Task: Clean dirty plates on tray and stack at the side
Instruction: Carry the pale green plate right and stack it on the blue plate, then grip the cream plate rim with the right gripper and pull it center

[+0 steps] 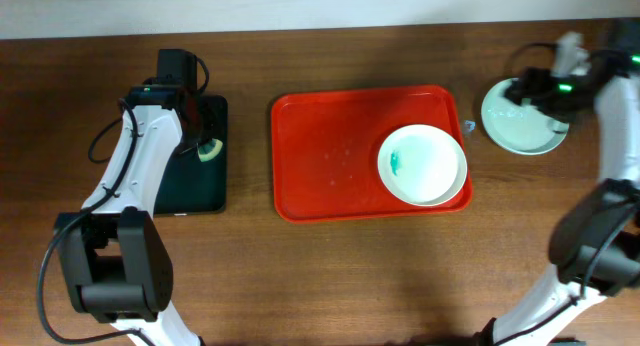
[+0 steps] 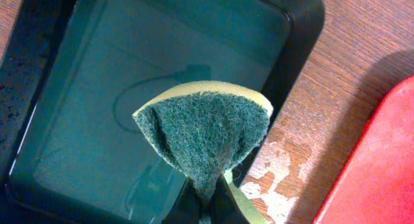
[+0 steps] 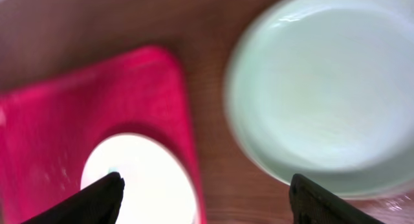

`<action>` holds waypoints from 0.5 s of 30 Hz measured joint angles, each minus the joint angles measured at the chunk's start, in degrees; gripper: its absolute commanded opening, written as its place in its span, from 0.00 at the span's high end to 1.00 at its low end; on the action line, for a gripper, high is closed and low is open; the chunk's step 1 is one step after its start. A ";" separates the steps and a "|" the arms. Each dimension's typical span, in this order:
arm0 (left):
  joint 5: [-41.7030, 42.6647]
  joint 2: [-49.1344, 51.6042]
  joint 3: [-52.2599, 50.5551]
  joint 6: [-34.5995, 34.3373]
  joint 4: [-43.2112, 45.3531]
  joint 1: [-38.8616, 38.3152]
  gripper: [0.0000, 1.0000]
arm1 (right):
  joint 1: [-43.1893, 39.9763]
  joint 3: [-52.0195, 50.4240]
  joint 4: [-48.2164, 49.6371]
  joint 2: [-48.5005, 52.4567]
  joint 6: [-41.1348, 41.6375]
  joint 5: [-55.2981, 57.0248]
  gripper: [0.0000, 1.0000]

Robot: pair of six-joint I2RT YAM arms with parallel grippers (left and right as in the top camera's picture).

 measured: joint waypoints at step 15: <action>0.00 0.00 -0.09 0.00 0.02 0.00 1.00 | 16.70 -16.90 2.14 2.91 -1.09 22.51 0.68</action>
